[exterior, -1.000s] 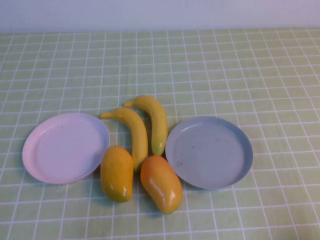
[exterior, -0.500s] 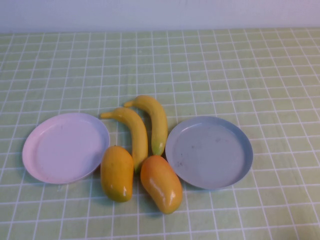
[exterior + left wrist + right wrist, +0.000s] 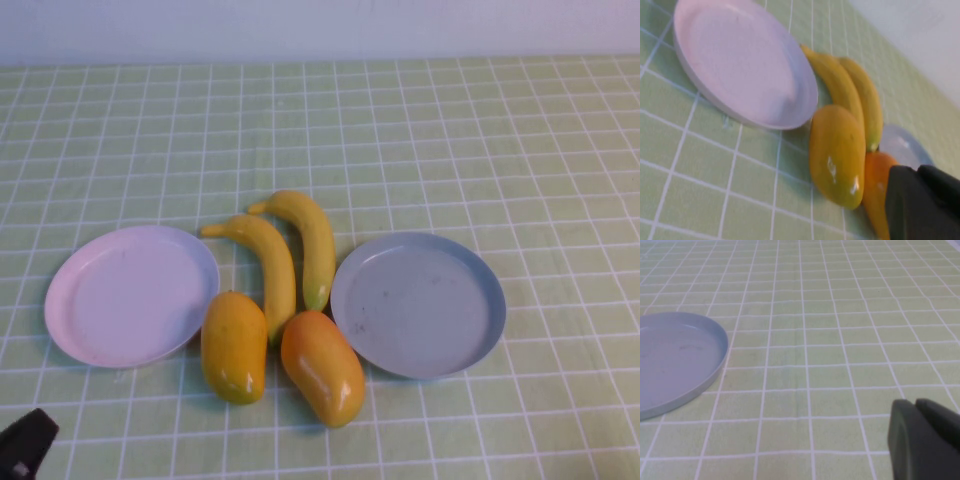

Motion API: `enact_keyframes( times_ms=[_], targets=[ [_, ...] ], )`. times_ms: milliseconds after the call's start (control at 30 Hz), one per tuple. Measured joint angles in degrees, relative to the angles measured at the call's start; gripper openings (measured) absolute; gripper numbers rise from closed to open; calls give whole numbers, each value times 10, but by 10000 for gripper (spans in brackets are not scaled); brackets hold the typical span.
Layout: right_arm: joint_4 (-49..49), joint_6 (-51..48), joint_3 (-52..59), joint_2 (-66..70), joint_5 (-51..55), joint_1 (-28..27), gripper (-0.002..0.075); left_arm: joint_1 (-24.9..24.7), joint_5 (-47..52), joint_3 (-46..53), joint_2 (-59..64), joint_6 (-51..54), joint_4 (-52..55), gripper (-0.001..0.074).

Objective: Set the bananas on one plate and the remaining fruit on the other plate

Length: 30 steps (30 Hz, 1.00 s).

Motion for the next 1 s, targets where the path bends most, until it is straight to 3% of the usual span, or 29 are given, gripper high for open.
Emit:
enact_keyframes(
  times_ms=[300,533,633,833,1000],
  targets=[
    [0,0,0,0,0,0,-15,0,205,-212,275,138,43,0],
    [0,0,0,0,0,0,-15,-7,253,-332,465,221,60,0],
    [0,0,0,0,0,0,-15,-46,251,-363,519,204,92,0],
    [0,0,0,0,0,0,-15,-204,215,-423,618,95,194,0],
    [0,0,0,0,0,0,-15,-293,238,-503,707,20,265,0]
  ],
)
